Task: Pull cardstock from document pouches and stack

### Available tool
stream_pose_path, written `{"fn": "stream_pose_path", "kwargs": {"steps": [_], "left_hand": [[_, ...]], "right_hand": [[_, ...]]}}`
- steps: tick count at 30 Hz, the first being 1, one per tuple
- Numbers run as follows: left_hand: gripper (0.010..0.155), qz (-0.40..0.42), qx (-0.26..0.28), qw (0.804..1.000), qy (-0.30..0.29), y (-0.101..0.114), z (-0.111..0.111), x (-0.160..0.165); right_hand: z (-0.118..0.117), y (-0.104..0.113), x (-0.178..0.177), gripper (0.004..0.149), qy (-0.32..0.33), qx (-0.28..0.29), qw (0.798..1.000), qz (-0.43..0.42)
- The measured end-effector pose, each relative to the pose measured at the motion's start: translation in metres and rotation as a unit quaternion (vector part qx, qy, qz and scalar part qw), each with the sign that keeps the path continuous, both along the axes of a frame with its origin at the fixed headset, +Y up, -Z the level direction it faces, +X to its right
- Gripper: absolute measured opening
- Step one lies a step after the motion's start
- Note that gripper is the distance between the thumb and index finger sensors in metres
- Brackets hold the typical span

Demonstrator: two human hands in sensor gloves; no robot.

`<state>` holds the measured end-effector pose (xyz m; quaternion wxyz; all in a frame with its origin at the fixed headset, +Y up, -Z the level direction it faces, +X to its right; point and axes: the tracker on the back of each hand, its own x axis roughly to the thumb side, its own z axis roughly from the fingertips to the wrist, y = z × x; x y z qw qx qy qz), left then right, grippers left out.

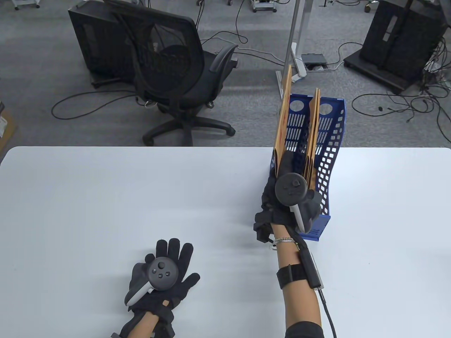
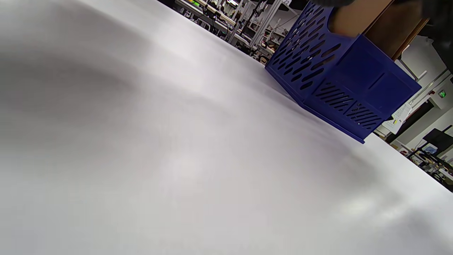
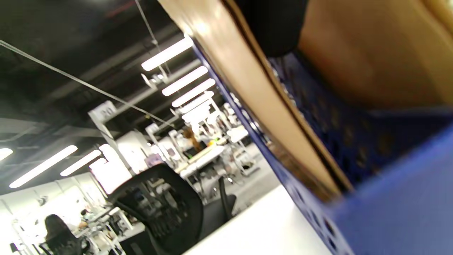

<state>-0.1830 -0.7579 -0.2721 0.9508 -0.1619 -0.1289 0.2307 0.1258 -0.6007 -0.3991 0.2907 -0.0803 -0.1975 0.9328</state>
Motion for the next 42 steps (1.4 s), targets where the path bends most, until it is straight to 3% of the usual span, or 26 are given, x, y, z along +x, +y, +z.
{"fn": "stream_pose_path", "kwargs": {"steps": [7, 12, 17, 20, 24, 30, 34, 36, 38, 40, 42], "left_hand": [[0.076, 0.016, -0.004, 1.000, -0.007, -0.001, 0.000, 0.002], [0.077, 0.034, -0.016, 0.999, -0.029, -0.004, 0.000, 0.009], [0.079, 0.114, -0.015, 0.993, -0.023, 0.002, -0.003, 0.005], [0.083, 0.198, -0.007, 0.980, -0.011, 0.012, -0.008, -0.003], [0.092, 0.344, 0.053, 0.937, -0.016, 0.031, -0.018, -0.022], [0.104, 0.493, 0.060, 0.868, -0.017, 0.048, -0.036, -0.068], [0.107, 0.521, 0.016, 0.852, -0.052, 0.043, -0.043, -0.083], [0.106, 0.517, 0.004, 0.853, -0.069, 0.041, -0.044, -0.082], [0.104, 0.510, -0.019, 0.854, -0.104, 0.040, -0.047, -0.078], [0.096, 0.493, -0.054, 0.859, -0.126, 0.036, -0.049, -0.075], [0.081, 0.505, -0.088, 0.847, -0.140, 0.029, -0.051, -0.072]], "right_hand": [[0.033, 0.048, -0.003, 0.058, 0.015, 0.099, 0.995, 0.000], [0.073, 0.079, -0.009, 0.058, 0.036, 0.198, 0.979, 0.003], [0.121, 0.103, -0.010, 0.056, 0.093, 0.294, 0.951, -0.031], [0.138, 0.104, -0.008, 0.054, 0.142, 0.300, 0.940, -0.081], [0.140, 0.078, -0.003, 0.050, 0.207, 0.232, 0.935, -0.169], [0.106, -0.007, -0.001, 0.045, 0.338, 0.099, 0.894, -0.279], [0.093, -0.046, -0.011, 0.044, 0.402, 0.035, 0.837, -0.370], [0.086, -0.056, -0.015, 0.044, 0.423, 0.017, 0.819, -0.388], [0.082, -0.060, -0.018, 0.044, 0.441, -0.010, 0.807, -0.392], [0.078, -0.061, -0.017, 0.044, 0.442, -0.017, 0.811, -0.384], [0.076, -0.064, -0.016, 0.044, 0.447, -0.035, 0.811, -0.375]]}}
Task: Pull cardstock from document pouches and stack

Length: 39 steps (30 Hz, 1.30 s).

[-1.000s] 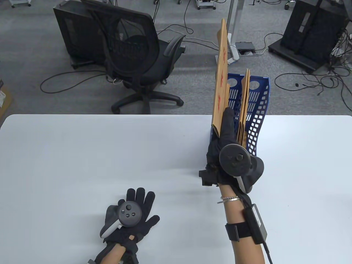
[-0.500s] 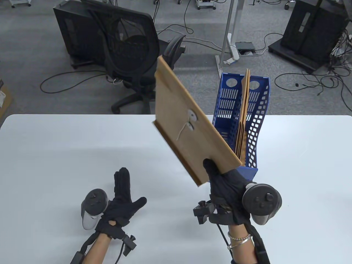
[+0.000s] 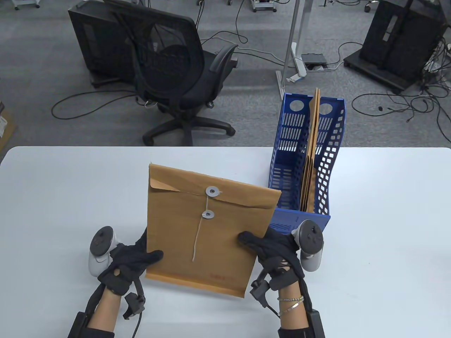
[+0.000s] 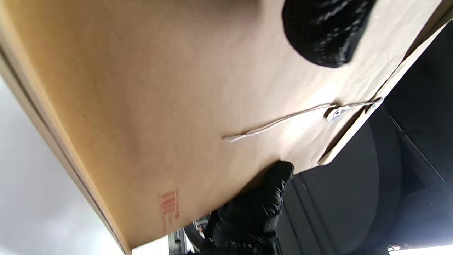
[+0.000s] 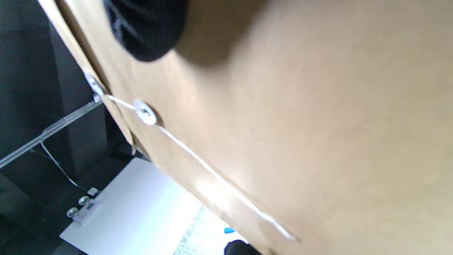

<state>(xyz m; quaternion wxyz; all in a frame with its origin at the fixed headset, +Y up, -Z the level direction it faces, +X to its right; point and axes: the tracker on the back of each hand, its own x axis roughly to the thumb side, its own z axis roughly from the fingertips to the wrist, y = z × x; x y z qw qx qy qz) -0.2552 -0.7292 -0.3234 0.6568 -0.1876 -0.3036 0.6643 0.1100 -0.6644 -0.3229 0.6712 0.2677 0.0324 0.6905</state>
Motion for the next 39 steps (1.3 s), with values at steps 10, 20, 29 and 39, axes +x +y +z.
{"fn": "stream_pose_path", "kwargs": {"steps": [10, 20, 29, 39], "left_hand": [[0.050, 0.102, -0.056, 0.993, -0.013, -0.021, 0.009, 0.017], [0.050, 0.119, -0.037, 0.992, -0.001, -0.022, 0.013, 0.027], [0.051, 0.131, -0.009, 0.991, -0.009, -0.010, 0.020, 0.033], [0.052, 0.082, -0.005, 0.996, 0.018, -0.010, 0.022, 0.036]], "right_hand": [[0.025, 0.009, -0.004, 0.090, -0.240, 0.042, 0.960, 0.141], [0.058, 0.031, -0.110, 0.077, -0.355, 0.243, 0.749, 0.504], [0.061, 0.036, -0.148, 0.053, -0.439, 0.294, 0.700, 0.480], [0.059, 0.038, -0.131, 0.040, -0.468, 0.299, 0.714, 0.426]]}}
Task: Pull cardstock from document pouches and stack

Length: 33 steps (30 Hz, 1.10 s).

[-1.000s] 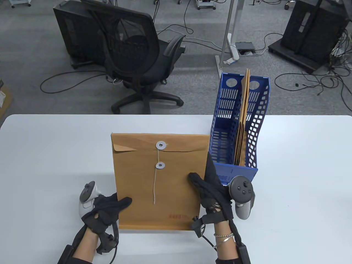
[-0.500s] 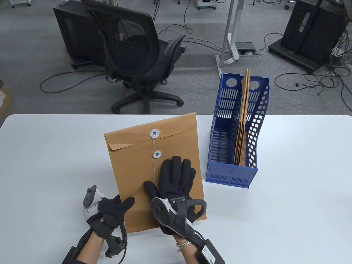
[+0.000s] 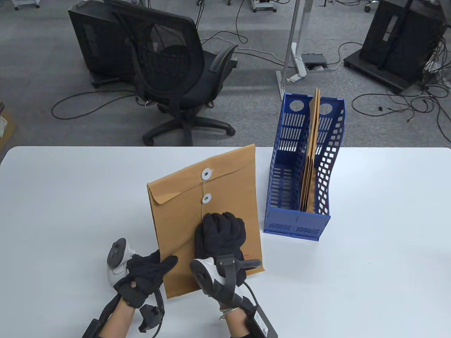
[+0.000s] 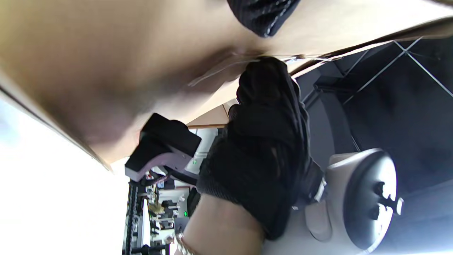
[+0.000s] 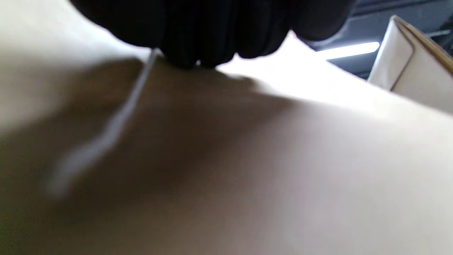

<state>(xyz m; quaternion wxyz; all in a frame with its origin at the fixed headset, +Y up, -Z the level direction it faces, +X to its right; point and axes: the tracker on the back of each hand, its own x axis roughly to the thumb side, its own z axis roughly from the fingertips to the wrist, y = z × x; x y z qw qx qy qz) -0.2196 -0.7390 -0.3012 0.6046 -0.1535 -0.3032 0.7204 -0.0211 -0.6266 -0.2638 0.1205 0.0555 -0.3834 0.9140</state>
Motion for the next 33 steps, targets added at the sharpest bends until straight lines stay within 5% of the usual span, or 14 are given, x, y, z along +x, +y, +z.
{"fn": "stream_pose_path", "kwargs": {"steps": [10, 20, 26, 33], "left_hand": [[0.051, -0.010, -0.010, 1.000, 0.012, -0.007, -0.002, -0.004], [0.051, -0.022, -0.006, 0.999, -0.044, -0.011, -0.004, -0.001], [0.051, 0.027, -0.034, 0.998, -0.047, -0.015, -0.006, -0.004], [0.051, 0.078, -0.053, 0.995, -0.033, -0.018, -0.006, -0.006]], "right_hand": [[0.010, 0.025, 0.021, 0.043, 0.056, 0.002, 0.995, -0.089], [0.011, 0.038, 0.078, 0.042, -0.047, 0.084, 0.988, -0.122], [0.001, 0.028, 0.084, 0.042, -0.043, 0.029, 0.991, -0.122], [-0.010, 0.007, 0.049, 0.042, -0.001, -0.060, 0.998, -0.036]]}}
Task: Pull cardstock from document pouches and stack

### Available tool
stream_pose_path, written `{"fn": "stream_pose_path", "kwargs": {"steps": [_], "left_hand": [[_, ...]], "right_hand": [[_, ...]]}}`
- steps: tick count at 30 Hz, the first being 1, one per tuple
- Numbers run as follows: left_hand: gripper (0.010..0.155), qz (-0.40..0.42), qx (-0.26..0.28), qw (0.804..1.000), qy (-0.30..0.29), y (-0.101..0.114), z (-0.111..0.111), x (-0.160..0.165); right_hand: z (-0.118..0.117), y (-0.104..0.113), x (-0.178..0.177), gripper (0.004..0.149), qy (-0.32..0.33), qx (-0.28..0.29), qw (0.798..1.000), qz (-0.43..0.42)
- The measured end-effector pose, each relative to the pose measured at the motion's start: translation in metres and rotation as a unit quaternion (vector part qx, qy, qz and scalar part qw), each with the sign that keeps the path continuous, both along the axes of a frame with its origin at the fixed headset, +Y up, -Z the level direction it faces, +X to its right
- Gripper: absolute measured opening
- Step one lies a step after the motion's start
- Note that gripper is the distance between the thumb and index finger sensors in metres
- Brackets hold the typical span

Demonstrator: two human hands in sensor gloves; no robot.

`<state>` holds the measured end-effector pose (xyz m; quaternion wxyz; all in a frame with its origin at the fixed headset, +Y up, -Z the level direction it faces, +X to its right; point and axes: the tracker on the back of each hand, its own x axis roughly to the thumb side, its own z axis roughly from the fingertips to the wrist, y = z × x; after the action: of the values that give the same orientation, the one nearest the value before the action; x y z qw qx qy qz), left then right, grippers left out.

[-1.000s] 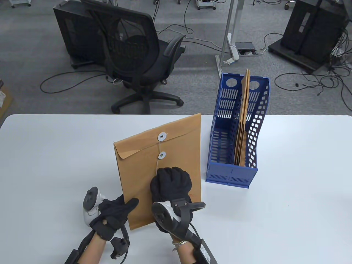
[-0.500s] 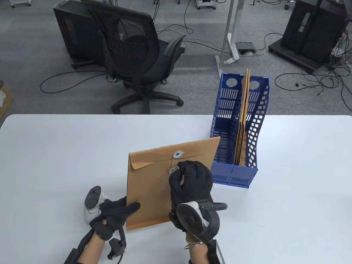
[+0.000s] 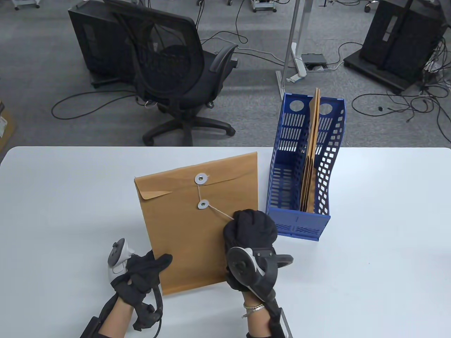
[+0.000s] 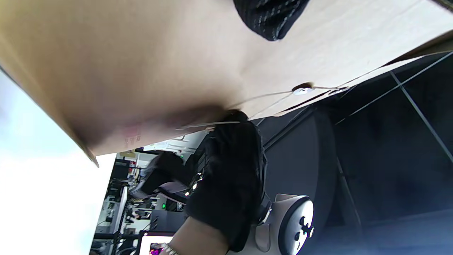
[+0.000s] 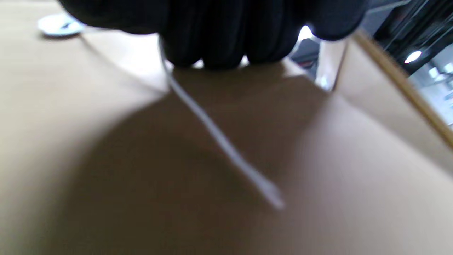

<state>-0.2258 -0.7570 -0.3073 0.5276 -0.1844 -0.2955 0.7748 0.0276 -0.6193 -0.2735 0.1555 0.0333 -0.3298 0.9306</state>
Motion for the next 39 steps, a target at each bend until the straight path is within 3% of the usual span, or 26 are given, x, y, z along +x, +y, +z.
{"fn": "stream_pose_path", "kwargs": {"steps": [3, 9, 13, 17, 21, 23, 29, 32, 39], "left_hand": [[0.051, 0.006, -0.013, 1.000, 0.012, -0.003, 0.000, -0.002], [0.051, -0.008, -0.020, 1.000, 0.019, -0.004, 0.000, -0.002], [0.051, 0.005, -0.018, 1.000, 0.017, -0.003, -0.001, -0.002], [0.051, 0.017, -0.020, 0.999, 0.021, -0.002, -0.001, -0.005], [0.051, 0.010, -0.014, 0.999, 0.042, -0.002, -0.003, -0.010], [0.051, 0.001, -0.009, 0.999, 0.044, -0.001, -0.004, -0.013], [0.050, -0.043, 0.032, 0.997, 0.049, 0.007, -0.004, -0.016], [0.050, -0.059, 0.048, 0.993, 0.095, 0.008, -0.004, -0.020], [0.049, -0.072, 0.040, 0.990, 0.118, 0.006, -0.007, -0.030]], "right_hand": [[0.000, -0.011, -0.025, 0.042, 0.036, -0.029, 0.998, 0.045], [0.010, -0.018, -0.063, 0.042, 0.087, -0.026, 0.988, 0.126], [0.011, -0.010, -0.057, 0.042, 0.102, -0.045, 0.989, 0.102], [0.004, -0.005, -0.038, 0.040, 0.114, -0.123, 0.984, 0.064], [0.000, -0.005, -0.012, 0.057, 0.118, -0.096, 0.987, -0.044], [0.001, -0.002, 0.003, 0.055, 0.104, -0.068, 0.986, -0.111], [-0.004, 0.011, -0.001, 0.055, 0.091, -0.053, 0.994, -0.006], [-0.011, 0.020, -0.005, 0.058, 0.101, -0.062, 0.993, 0.006], [-0.012, 0.073, 0.008, 0.058, 0.151, -0.001, 0.988, -0.021]]}}
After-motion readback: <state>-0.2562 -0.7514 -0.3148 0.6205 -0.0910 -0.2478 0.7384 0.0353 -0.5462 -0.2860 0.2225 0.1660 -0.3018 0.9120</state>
